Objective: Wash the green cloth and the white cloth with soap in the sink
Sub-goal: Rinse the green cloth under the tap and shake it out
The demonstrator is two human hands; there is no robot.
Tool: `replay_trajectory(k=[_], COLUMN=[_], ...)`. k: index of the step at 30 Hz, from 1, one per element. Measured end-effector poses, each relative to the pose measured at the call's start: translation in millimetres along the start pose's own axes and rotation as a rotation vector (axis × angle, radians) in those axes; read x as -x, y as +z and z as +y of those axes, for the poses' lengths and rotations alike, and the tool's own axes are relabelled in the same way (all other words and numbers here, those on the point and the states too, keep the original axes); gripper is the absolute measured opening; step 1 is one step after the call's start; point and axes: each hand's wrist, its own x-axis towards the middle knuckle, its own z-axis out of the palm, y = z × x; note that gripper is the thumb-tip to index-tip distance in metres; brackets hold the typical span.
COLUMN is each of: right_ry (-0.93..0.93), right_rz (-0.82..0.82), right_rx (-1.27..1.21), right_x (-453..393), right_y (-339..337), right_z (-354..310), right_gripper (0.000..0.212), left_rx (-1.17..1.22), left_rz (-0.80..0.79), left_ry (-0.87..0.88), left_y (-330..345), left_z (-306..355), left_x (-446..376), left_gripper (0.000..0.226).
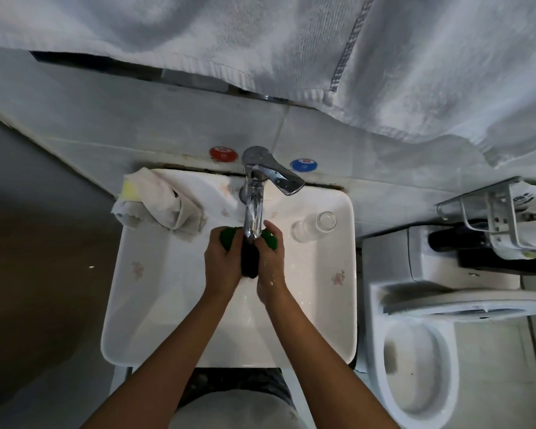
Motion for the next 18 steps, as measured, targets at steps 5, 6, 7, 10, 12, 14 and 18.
replay_trajectory(k=[5,6,7,10,12,14,18], right_ry=[0.214,0.242,0.247,0.172,0.087,0.013,-0.125], right_rz=[-0.186,-0.213,-0.23,-0.153,-0.054,0.008,0.053], right_rx=[-0.011,0.02,0.051,0.056,0.073,0.115,0.21], right_x=[4,6,6,7,5,3,3], right_y=[-14,-17,-18,-14,-11,-11,-13], right_z=[-17,-18,-15,-9,-7,-5,-5], right_gripper=[0.025,0.024,0.024,0.018,0.013,0.015,0.004], left_rx=[0.187,0.213,0.233,0.295,0.327,0.314,0.062], left_rz=[-0.108,-0.136,-0.163,-0.253,-0.323,-0.321,-0.215], left_ry=[-0.049,-0.059,-0.068,-0.061,-0.066,-0.116,-0.098], left_y=[-16,-18,-18,-17,-17,-14,-17], left_z=[-3,-4,-6,-7,-5,-1,3], left_x=[9,10,10,13,15,16,8], left_gripper=[0.048,0.054,0.06,0.069,0.076,0.067,0.036])
